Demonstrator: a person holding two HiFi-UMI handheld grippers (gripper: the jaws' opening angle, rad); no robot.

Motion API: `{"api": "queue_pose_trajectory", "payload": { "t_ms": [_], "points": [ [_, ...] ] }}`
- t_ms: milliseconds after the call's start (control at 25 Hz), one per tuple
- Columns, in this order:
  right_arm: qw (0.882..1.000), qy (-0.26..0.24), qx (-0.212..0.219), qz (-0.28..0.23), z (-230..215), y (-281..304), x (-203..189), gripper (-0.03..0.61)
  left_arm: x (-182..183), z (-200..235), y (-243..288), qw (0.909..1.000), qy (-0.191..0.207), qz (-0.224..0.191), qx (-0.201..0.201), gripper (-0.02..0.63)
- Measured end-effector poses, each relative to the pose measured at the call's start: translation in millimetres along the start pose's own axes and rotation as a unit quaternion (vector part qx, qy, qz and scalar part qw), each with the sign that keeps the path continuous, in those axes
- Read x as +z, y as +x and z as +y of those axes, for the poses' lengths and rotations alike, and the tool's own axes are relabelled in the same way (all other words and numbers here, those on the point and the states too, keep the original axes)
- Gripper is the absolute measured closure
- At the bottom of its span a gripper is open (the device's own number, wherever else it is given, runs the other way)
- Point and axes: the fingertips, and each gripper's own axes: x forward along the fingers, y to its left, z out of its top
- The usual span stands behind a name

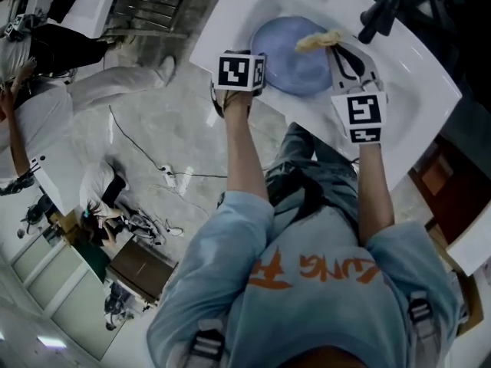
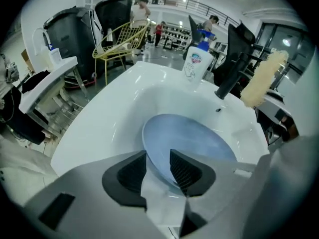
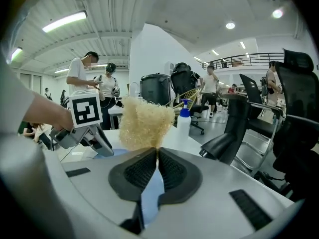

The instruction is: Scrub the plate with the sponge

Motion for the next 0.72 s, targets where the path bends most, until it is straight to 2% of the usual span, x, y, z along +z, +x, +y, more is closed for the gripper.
{"api": "queue_pose_trajectory", "payload": {
  "t_ms": [120, 320, 440, 560, 720],
  "points": [
    [1.0, 0.006, 0.008, -0.002, -4.1, 0.0, -2.2, 0.563, -5.4, 1.6, 7.8, 0.9989, -0.008, 0.045, 0.001, 0.469],
    [1.0, 0.011, 0.021, -0.007, -4.5, -1.0, -0.8, 0.563, -10.1, -0.1, 11.2, 0.9957, -0.038, 0.084, -0.01, 0.469],
    [1.0, 0.012, 0.027, -0.008, -4.5, -1.5, 1.4, 0.563, -12.3, -0.4, 15.6, 0.9938, -0.048, 0.099, -0.014, 0.477],
    [0.999, 0.015, 0.027, -0.008, -5.6, -2.4, 2.3, 0.563, -13.8, 1.1, 19.0, 0.9919, -0.054, 0.114, -0.008, 0.514],
    [1.0, 0.022, 0.018, -0.006, -12.6, -2.9, -0.4, 0.563, -8.7, 3.0, 20.9, 0.992, -0.067, 0.107, 0.0, 0.534]
  ]
}}
